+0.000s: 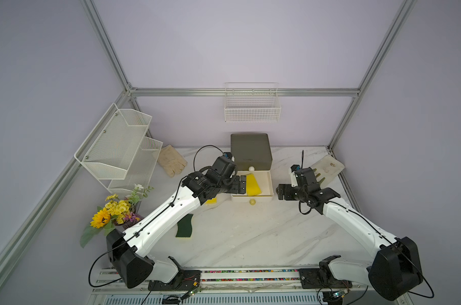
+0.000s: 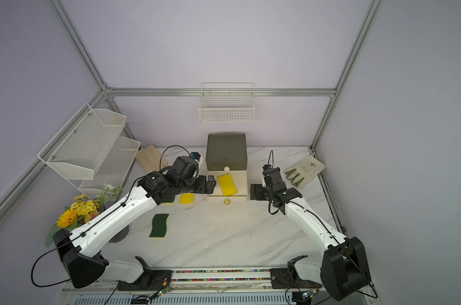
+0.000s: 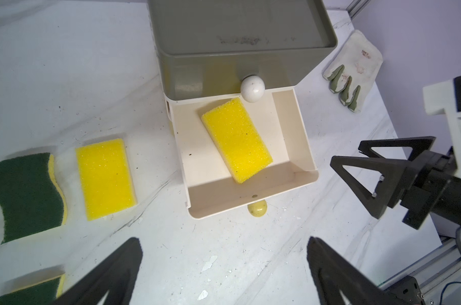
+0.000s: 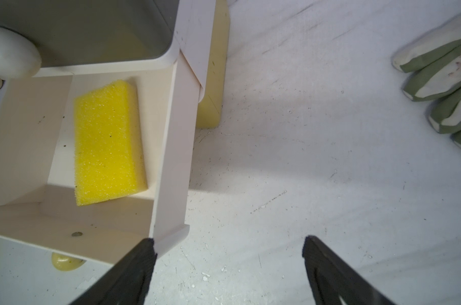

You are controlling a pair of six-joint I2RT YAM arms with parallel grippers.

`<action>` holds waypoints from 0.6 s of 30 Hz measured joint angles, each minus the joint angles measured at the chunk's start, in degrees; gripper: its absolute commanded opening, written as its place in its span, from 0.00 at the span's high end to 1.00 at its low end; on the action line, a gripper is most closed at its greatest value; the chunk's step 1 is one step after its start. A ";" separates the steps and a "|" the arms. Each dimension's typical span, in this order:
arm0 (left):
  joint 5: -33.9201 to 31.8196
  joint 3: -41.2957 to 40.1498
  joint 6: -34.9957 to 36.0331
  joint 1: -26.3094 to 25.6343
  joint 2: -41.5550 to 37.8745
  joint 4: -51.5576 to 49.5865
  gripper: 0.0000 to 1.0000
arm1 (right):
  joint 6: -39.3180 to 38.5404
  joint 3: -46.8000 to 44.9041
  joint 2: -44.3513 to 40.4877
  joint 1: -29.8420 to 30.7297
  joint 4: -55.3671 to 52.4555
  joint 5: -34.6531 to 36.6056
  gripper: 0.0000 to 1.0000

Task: Take the sponge out of the drawer
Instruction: Place the sponge at the center of the board, then pick up the sponge from the drawer.

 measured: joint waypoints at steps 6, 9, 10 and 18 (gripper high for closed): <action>-2.95 5.99 -4.92 -4.26 10.80 -0.04 0.00 | 0.00 0.00 -0.11 0.00 0.20 0.00 0.08; -4.13 8.94 -7.48 -5.70 14.14 0.02 0.00 | -0.02 -0.13 -0.48 0.00 0.20 0.00 0.08; -4.57 9.86 -8.37 -6.01 14.99 0.07 0.00 | -0.02 -0.31 -0.94 0.00 0.20 0.00 0.08; -8.66 13.64 -14.71 -7.30 19.69 0.28 0.00 | -0.04 -0.70 -2.64 0.00 0.55 0.02 0.08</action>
